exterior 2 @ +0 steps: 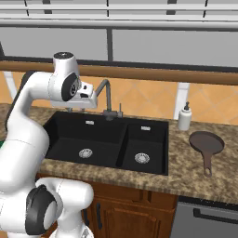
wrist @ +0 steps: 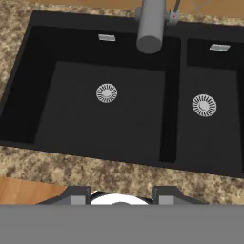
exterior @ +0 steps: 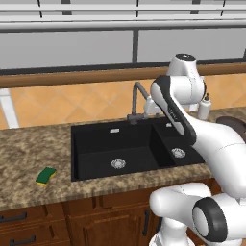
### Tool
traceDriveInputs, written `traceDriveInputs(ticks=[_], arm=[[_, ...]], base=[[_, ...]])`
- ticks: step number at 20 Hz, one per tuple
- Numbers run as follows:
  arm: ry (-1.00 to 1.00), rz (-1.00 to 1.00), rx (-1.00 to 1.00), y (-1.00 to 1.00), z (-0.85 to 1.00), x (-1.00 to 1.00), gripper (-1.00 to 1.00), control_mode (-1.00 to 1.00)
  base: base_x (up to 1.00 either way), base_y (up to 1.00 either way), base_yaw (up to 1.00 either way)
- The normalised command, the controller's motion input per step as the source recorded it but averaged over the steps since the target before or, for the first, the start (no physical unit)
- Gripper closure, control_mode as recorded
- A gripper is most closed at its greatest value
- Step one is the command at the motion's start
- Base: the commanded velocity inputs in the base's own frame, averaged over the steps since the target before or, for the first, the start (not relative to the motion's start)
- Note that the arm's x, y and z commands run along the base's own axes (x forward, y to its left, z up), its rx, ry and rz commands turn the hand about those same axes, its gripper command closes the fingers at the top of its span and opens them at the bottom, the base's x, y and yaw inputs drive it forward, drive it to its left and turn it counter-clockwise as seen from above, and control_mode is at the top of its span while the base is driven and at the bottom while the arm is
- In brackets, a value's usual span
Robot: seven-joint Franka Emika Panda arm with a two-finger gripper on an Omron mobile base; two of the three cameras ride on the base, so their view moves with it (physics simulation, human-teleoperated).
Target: Pick the pan and sponge and place them into the sink. Then turn on the water.
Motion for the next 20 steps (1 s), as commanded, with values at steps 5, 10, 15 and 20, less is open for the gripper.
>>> traceDriveInputs(ticks=[5,10,15,20], arm=[[-0.01,-0.04,0.04,-0.33,0.0,-0.12,-1.0,-1.0],[-0.04,-0.02,0.09,-0.84,-0.02,-0.36,-1.0,-1.0],[-0.01,-0.03,0.0,-1.0,-0.16,-0.56,-1.0,-1.0],[0.0,-0.03,0.0,-1.0,-0.18,-0.47,-1.0,-1.0]], base=[[0.0,0.0,0.0],[0.0,0.0,0.0],[0.0,0.0,0.0],[0.0,0.0,0.0]])
